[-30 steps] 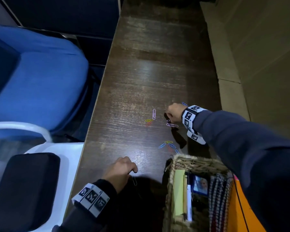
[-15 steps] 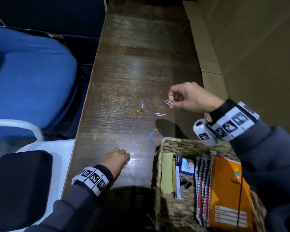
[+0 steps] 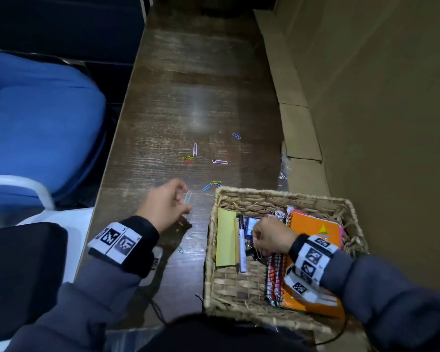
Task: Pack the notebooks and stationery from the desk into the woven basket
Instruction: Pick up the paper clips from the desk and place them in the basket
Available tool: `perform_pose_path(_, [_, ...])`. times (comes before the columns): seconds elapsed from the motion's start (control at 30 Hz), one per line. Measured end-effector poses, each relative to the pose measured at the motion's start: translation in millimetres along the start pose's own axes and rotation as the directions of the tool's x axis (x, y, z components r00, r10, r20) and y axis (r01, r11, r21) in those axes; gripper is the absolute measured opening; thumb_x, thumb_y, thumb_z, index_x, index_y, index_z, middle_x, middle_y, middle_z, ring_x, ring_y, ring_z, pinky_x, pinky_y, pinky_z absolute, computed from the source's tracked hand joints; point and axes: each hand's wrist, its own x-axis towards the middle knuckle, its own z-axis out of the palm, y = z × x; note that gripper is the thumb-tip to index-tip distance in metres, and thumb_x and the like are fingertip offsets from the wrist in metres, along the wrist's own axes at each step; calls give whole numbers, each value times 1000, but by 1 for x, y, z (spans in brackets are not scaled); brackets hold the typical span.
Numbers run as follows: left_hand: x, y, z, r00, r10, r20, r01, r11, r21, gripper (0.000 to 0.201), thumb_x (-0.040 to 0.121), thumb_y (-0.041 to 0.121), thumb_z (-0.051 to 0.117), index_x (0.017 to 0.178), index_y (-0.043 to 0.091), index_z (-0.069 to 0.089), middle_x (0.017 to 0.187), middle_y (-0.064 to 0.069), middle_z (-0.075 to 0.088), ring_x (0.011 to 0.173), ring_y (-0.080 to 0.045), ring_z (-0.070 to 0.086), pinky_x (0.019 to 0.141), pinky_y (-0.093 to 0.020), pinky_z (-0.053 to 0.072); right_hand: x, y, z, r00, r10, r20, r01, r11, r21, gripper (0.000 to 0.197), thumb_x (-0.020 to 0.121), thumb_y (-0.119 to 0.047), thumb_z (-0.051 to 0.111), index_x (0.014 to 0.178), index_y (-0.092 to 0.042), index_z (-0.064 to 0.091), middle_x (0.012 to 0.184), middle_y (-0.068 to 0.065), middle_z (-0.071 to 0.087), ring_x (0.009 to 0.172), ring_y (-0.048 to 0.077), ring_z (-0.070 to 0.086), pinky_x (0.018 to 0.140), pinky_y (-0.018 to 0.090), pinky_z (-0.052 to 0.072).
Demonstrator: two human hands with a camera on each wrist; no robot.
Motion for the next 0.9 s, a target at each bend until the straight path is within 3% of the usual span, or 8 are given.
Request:
perform_pose_path(0.07, [-7, 37, -5, 997, 63, 45, -60, 995, -74, 29, 77, 18, 76, 93, 20, 52, 74, 7, 58, 62, -3, 55, 60, -12, 44, 5, -4, 8, 999, 20, -39, -20, 1000, -10, 20, 85, -4, 56, 90, 10, 69, 92, 25, 72, 68, 30, 68, 75, 41, 58])
perform_pose_path(0.2, [-15, 94, 16, 965, 181, 189, -179, 983, -29, 13, 78, 16, 75, 82, 15, 62, 78, 0, 69, 69, -12, 66, 75, -25, 53, 8, -8, 11, 995, 34, -91, -33, 999, 10, 22, 84, -11, 63, 84, 9, 71, 89, 22, 74, 63, 20, 61, 74, 37, 59])
perform_pose_path(0.33, [-11, 114, 67, 928, 131, 349, -190, 972, 140, 11, 82, 10, 65, 91, 6, 71, 96, -9, 73, 98, -22, 66, 92, -32, 51, 0, 2, -3, 982, 32, -187, -30, 999, 16, 31, 78, -19, 67, 52, -7, 54, 57, 13, 57, 54, 23, 51, 64, 37, 52])
perform_pose_path(0.47, [-9, 117, 101, 883, 9, 468, -193, 918, 346, 21, 86, 5, 59, 104, 0, 69, 110, -15, 69, 104, -28, 64, 88, -33, 54, -16, 18, -20, 958, 55, -282, -35, 997, 74, 30, 77, -20, 68, 52, -10, 55, 59, 12, 58, 58, 22, 54, 54, 29, 41])
perform_pose_path(0.6, [-13, 126, 114, 847, -96, 523, -191, 863, 468, 20, 91, 11, 57, 109, 3, 62, 110, -17, 63, 100, -29, 63, 73, -27, 45, -25, 24, -25, 950, 51, -309, -20, 995, 101, 31, 81, -18, 63, 54, -3, 59, 61, 17, 64, 61, 24, 61, 58, 31, 50])
perform_pose_path(0.73, [-9, 135, 112, 824, -84, 561, -241, 843, 481, 10, 93, 8, 52, 101, 11, 55, 124, -17, 61, 113, -31, 60, 81, -34, 49, -26, 24, -26, 959, 33, -282, -8, 996, 91, 23, 83, -18, 61, 77, 1, 73, 80, 17, 74, 77, 27, 70, 69, 35, 55])
perform_pose_path(0.8, [-6, 133, 112, 830, -92, 550, -237, 835, 497, 16, 91, 12, 56, 105, 8, 62, 119, -18, 64, 109, -31, 62, 86, -35, 51, -28, 23, -28, 962, 1, -273, 23, 996, 85, 22, 84, -18, 60, 70, -4, 70, 76, 12, 73, 78, 25, 69, 66, 31, 52])
perform_pose_path(0.9, [3, 126, 98, 863, -33, 504, -203, 891, 405, 27, 87, 28, 61, 87, 1, 67, 101, -17, 68, 94, -30, 64, 78, -34, 51, -32, 19, -43, 957, -81, -279, 104, 992, 68, 20, 83, -17, 59, 65, -13, 65, 71, 5, 68, 71, 19, 64, 62, 24, 42])
